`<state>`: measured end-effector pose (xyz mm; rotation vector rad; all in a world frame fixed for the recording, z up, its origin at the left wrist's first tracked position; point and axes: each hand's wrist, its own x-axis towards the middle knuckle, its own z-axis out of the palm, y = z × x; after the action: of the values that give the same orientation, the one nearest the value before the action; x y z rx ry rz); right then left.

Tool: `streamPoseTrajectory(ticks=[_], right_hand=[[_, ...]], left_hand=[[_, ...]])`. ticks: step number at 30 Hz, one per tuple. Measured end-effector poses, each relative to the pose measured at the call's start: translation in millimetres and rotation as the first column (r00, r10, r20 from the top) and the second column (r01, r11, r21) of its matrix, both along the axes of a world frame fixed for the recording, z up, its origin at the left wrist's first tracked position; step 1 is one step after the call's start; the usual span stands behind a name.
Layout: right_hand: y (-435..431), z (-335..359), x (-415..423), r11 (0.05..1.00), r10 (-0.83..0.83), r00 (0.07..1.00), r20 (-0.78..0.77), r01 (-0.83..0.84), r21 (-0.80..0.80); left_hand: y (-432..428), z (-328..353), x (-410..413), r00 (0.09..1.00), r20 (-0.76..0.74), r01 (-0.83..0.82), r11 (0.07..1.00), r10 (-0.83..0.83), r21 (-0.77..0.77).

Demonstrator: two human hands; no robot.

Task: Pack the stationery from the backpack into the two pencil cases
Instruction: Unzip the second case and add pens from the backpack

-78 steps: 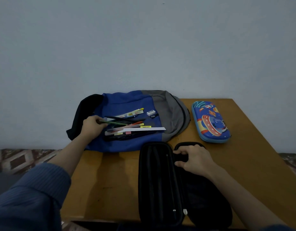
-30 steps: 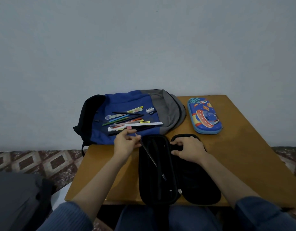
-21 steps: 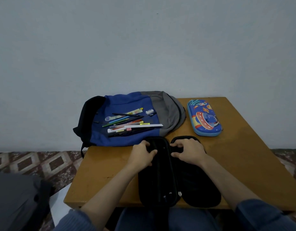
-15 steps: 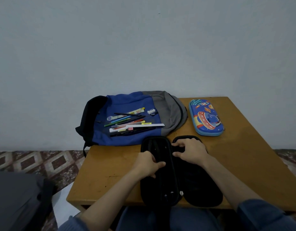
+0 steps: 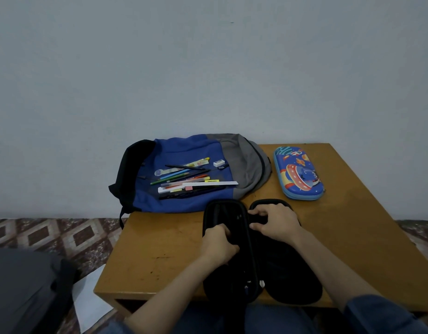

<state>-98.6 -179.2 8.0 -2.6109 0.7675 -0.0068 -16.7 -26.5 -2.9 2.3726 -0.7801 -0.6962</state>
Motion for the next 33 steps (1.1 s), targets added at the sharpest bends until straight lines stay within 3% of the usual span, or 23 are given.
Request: streamPoseTrajectory(ticks=[3,6,10,13,22,28,33], right_hand=[[0,0,-1,1.0,0.011,1.0,-0.003,-0.011,-0.008],[-1,0,-1,1.0,0.025,1.0,-0.012,-0.025,-0.011],[-1,0,-1,1.0,0.027,0.999,-0.021,-0.027,-0.007],[-1,-2,0,1.0,0.011,1.0,-0.011,-0.011,-0.008],[-3,-9,-2,0.999,0.014,0.999,0.034,-0.012,-0.048],[-3,-9,0,0.997,0.018,1.0,0.006,-0.017,-0.074],[-3,-7,1,0.997,0.02,1.0,0.007,-0.02,-0.068]], left_hand=[[0,4,7,0.998,0.017,0.052,0.999,-0.052,-0.009],[7,15,32,1.0,0.011,-0.004,0.995,0.005,-0.096],[21,29,81,0.951,0.287,-0.055,0.974,0.118,-0.219],[29,35,125,0.881,0.414,-0.127,0.959,0.227,-0.254],[16,18,186,0.789,0.608,-0.032,0.995,0.082,-0.093],[-1,13,200,0.806,0.591,0.004,1.0,0.011,-0.024],[-7,12,210,0.769,0.634,-0.032,0.986,-0.081,0.164]])
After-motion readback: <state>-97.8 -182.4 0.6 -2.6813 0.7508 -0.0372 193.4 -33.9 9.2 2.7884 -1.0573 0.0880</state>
